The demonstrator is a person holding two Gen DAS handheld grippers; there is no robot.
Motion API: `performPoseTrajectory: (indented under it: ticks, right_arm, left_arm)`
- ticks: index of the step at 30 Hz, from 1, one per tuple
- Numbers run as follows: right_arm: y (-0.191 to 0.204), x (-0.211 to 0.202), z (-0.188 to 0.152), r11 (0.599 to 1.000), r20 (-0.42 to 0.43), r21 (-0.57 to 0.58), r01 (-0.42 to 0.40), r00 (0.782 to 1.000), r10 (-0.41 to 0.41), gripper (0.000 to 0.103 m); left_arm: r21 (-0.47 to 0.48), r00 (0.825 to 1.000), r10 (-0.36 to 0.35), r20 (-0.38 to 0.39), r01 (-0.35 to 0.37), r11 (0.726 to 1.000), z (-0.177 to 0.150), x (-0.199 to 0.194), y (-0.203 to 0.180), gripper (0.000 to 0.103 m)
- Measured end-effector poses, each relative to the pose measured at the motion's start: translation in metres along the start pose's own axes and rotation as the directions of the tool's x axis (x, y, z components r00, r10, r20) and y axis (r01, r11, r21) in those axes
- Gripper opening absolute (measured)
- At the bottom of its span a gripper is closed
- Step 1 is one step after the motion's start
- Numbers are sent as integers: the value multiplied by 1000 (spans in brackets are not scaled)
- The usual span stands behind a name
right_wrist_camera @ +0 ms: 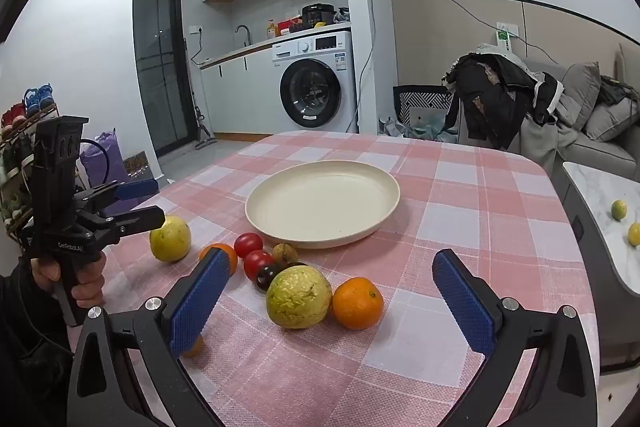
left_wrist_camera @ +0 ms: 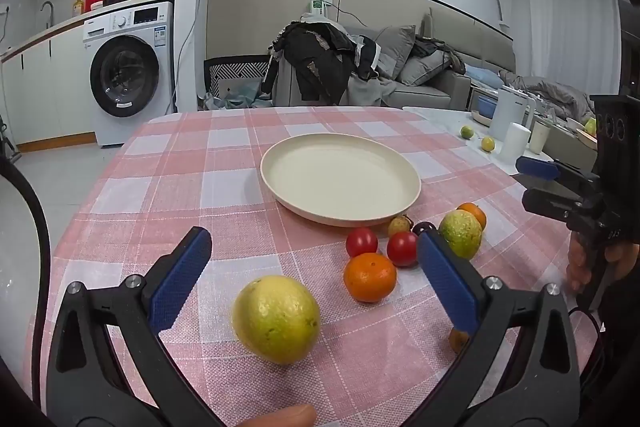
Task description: Organize fruits
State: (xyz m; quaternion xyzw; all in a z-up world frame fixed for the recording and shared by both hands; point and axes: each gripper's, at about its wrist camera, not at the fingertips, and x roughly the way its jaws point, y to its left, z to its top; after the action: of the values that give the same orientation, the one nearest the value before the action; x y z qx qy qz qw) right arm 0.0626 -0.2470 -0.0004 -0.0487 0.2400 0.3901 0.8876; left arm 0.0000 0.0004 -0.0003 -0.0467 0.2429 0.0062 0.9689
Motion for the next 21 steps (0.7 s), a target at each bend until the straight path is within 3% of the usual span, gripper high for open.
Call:
performPoseTrajectory:
  ticks: [21]
  right_arm:
    - [0,-1,-1,1000,-3,-10,13,1000,-13,103]
  left_arm:
    - [20,1000,-2,4,2,1000,-1,0,-4,102]
